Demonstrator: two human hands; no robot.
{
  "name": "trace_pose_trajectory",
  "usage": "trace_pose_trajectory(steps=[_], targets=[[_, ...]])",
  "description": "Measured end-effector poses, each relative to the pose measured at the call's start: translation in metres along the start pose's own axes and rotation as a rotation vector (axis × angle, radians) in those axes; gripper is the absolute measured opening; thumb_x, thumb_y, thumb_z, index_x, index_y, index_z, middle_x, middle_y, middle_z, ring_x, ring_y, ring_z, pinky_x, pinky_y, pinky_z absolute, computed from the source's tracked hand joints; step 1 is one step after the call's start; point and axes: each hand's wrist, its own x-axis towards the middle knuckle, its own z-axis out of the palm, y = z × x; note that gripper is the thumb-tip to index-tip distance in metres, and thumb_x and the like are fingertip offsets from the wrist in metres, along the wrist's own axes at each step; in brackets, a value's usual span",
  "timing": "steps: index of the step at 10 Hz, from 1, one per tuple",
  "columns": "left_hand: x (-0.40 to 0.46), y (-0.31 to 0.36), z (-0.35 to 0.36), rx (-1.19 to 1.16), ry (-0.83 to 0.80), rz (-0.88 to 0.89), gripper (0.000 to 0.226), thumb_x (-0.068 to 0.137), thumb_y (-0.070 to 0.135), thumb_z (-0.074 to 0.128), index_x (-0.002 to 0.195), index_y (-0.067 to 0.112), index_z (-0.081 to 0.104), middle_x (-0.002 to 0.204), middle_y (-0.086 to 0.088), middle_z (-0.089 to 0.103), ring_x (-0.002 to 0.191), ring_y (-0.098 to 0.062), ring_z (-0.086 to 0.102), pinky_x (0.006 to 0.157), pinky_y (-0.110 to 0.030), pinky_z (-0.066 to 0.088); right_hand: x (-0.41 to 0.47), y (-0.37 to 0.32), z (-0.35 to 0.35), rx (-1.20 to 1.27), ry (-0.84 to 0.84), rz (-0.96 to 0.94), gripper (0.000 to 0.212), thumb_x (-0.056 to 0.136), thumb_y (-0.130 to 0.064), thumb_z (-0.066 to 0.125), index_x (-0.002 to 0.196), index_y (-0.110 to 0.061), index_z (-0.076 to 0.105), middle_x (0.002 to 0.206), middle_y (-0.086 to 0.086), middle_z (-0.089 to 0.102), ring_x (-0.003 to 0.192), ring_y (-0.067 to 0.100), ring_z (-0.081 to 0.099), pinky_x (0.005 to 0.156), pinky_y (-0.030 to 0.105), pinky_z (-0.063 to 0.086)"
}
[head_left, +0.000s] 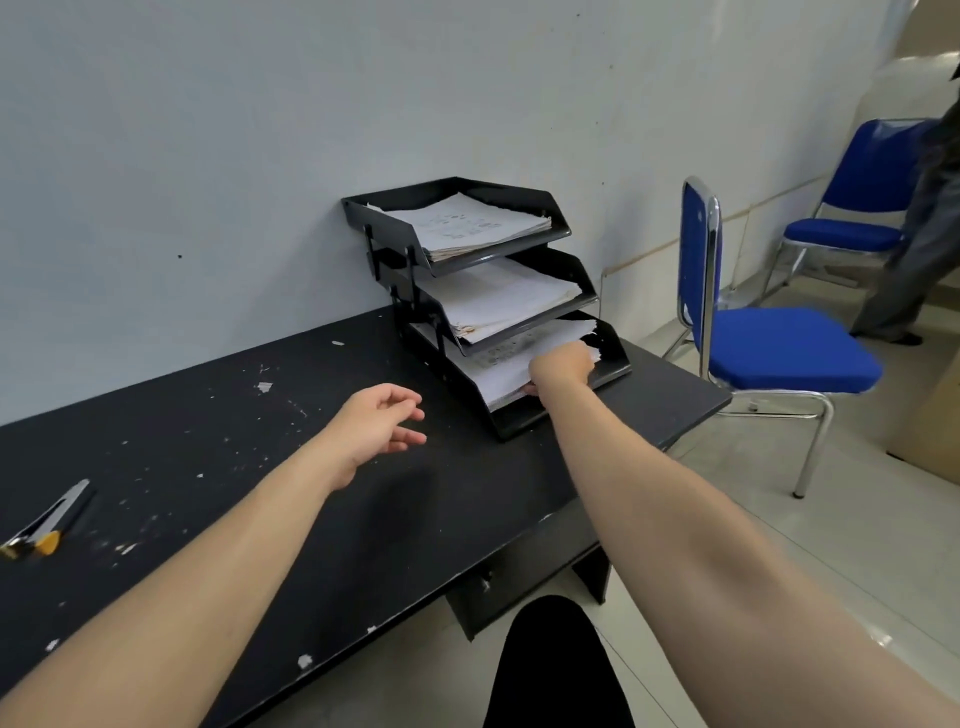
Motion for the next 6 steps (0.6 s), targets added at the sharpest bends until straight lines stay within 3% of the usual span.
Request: trace_pose_trajectory(steps=[2, 3, 4, 6], targets=[[0.000, -0.013, -0.017, 0.000, 0.040, -0.025, 0.017, 0.107, 0.017, 0.049, 0.111, 0.017, 0.065, 0.112, -0.006, 0.071, 0.083, -0.020, 0.077, 0.079, -0.033, 0.059, -0.004, -0.004, 0.002, -0.249, 0.111, -0.055, 0.057, 0.099, -0.005, 0.063, 0.148, 0.000, 0.036, 0.148, 0.018, 0.049, 0.131, 0.032, 0.055, 0.099, 0.039, 0.050], [0.001, -0.017, -0.026, 0.007, 0.063, -0.041, 0.017, 0.107, 0.017, 0.049, 0.113, 0.016, 0.065, 0.112, -0.006, 0.071, 0.083, -0.019, 0.077, 0.080, -0.033, 0.059, -0.013, -0.006, 0.005, -0.397, 0.209, -0.110, 0.089, 0.096, -0.022, 0.070, 0.158, 0.004, 0.011, 0.159, 0.018, 0.028, 0.138, 0.030, 0.044, 0.102, 0.034, 0.048], [-0.004, -0.017, -0.039, 0.021, 0.092, -0.048, 0.016, 0.106, 0.017, 0.049, 0.113, 0.016, 0.064, 0.111, -0.006, 0.070, 0.085, -0.020, 0.077, 0.080, -0.034, 0.060, -0.033, -0.012, 0.007, -0.391, 0.274, -0.233, 0.061, 0.095, -0.025, 0.066, 0.142, -0.002, 0.035, 0.146, 0.017, 0.034, 0.130, 0.034, 0.044, 0.097, 0.041, 0.048], [-0.028, -0.009, -0.083, 0.114, 0.189, -0.007, 0.014, 0.105, 0.017, 0.050, 0.110, 0.019, 0.063, 0.111, -0.004, 0.069, 0.092, -0.020, 0.073, 0.084, -0.036, 0.059, -0.093, -0.033, 0.035, -0.245, 0.220, -0.612, 0.042, 0.094, -0.019, 0.057, 0.133, -0.004, 0.049, 0.138, 0.016, 0.043, 0.124, 0.034, 0.046, 0.097, 0.040, 0.043]])
